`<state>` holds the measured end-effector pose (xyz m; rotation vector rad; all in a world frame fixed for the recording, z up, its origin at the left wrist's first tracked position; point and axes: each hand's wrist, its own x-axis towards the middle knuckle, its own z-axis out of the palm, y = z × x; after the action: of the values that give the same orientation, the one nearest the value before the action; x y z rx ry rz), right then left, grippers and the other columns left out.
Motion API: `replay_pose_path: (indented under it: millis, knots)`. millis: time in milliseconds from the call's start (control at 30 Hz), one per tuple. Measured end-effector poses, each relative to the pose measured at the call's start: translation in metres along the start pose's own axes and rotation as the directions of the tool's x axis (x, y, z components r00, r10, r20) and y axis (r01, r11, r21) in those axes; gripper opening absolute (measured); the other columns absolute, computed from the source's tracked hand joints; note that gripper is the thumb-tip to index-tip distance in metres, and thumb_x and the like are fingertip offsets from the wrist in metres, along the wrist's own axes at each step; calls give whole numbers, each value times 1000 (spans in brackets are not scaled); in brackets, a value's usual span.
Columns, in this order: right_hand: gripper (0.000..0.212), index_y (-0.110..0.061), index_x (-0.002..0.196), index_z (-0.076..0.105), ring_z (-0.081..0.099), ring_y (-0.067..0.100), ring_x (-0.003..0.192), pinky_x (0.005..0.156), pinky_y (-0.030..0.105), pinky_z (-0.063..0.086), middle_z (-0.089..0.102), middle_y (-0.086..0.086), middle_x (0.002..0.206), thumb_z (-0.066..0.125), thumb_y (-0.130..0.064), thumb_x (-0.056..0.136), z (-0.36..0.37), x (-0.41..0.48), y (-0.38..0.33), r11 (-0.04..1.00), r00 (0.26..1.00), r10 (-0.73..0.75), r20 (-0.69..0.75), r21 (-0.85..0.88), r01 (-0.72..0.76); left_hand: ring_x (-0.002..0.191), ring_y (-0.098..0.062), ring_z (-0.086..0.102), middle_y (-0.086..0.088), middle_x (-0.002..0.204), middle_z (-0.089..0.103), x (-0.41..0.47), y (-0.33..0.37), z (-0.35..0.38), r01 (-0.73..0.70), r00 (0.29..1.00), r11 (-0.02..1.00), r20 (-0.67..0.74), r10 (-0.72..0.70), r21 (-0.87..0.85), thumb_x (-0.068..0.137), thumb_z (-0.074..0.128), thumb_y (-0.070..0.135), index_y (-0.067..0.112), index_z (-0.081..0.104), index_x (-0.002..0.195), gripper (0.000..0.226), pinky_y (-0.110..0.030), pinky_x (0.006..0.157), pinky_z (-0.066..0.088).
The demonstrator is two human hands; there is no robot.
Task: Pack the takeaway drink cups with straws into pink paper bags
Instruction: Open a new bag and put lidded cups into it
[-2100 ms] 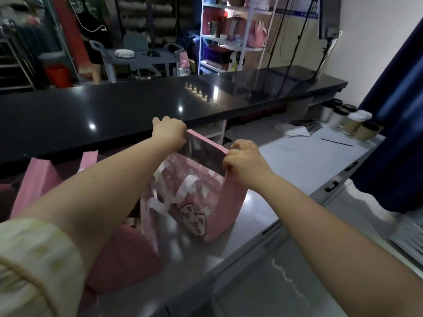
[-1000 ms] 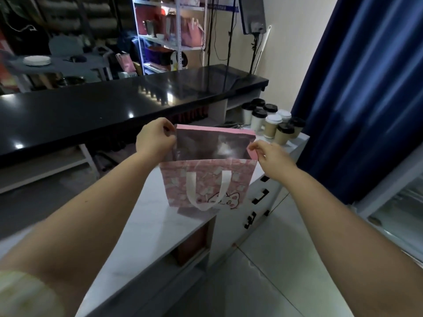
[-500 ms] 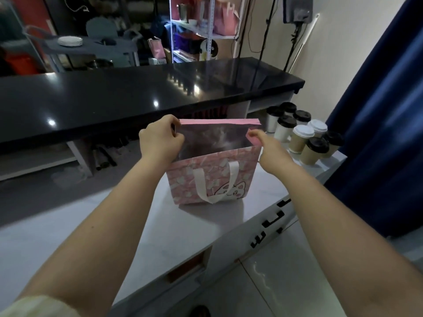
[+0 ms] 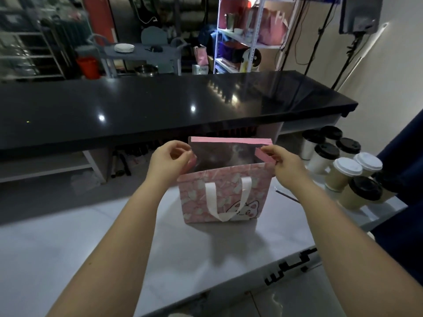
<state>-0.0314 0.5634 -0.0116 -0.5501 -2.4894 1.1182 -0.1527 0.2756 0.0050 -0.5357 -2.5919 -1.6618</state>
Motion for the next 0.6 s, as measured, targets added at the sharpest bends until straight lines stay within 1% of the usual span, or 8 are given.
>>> replay_pose_path:
  millis: [67, 167, 233, 300, 367, 467, 533, 600]
  knots:
    - [61, -45, 101, 64, 66, 19, 94, 66, 39, 60, 67, -5, 109, 37, 9, 89, 0, 5, 2, 974, 999, 0, -35, 225, 7, 84, 0, 65, 17, 85, 70, -8, 0, 7, 99, 994, 986, -21, -103, -136, 89, 67, 28, 39, 70, 86, 12, -18, 67, 49]
    - [44, -32, 100, 66, 69, 16, 94, 68, 29, 59, 71, -1, 105, 41, 4, 95, -1, 6, 4, 868, 997, 40, -68, 496, -1, 92, -9, 67, 15, 92, 72, -27, 0, 15, 213, 965, 931, -84, -248, -296, 93, 62, 29, 34, 73, 92, 12, -22, 65, 52]
    - [30, -24, 102, 66, 70, 15, 94, 69, 26, 58, 73, -3, 100, 44, -4, 99, -2, 3, 7, 790, 998, 61, -8, 612, -43, 97, -18, 68, 6, 99, 73, -41, 5, 19, 239, 938, 892, -145, -314, -384, 94, 61, 26, 27, 74, 96, 13, -28, 70, 56]
    - [23, -20, 102, 66, 71, 14, 93, 69, 25, 57, 74, -3, 98, 46, -9, 101, -5, -1, 10, 741, 996, 41, 75, 666, -81, 98, -22, 68, 0, 102, 72, -56, 14, 24, 228, 909, 881, -232, -345, -415, 94, 61, 22, 23, 72, 98, 12, -35, 78, 58]
    - [21, -20, 101, 65, 70, 12, 93, 70, 22, 55, 74, -4, 97, 48, -8, 99, -13, -5, 12, 758, 992, -17, 125, 649, -69, 95, -17, 68, 3, 99, 71, -69, 27, 32, 201, 881, 915, -345, -325, -350, 92, 63, 20, 26, 70, 97, 10, -36, 83, 58]
    - [20, -21, 100, 65, 68, 14, 97, 80, 26, 56, 71, -1, 102, 53, -5, 96, -25, -8, 13, 793, 984, -98, 150, 609, -14, 92, -5, 65, 9, 96, 68, -83, 50, 45, 131, 874, 975, -442, -200, -182, 89, 68, 20, 29, 66, 97, 12, -31, 83, 57]
    - [21, -23, 101, 65, 66, 11, 98, 81, 20, 53, 69, -4, 104, 58, -6, 93, -35, -13, 17, 827, 976, -165, 145, 559, 58, 88, 4, 63, 13, 94, 67, -91, 66, 58, 101, 888, 994, -446, -110, -43, 87, 69, 20, 27, 66, 100, 15, -26, 82, 56]
    - [21, -25, 102, 65, 63, 5, 95, 75, 11, 50, 68, -11, 102, 63, -9, 90, -47, -21, 22, 854, 961, -238, 142, 502, 138, 88, 8, 60, 16, 95, 65, -99, 82, 75, 79, 913, 993, -405, -39, 83, 86, 67, 16, 26, 66, 101, 18, -22, 83, 54]
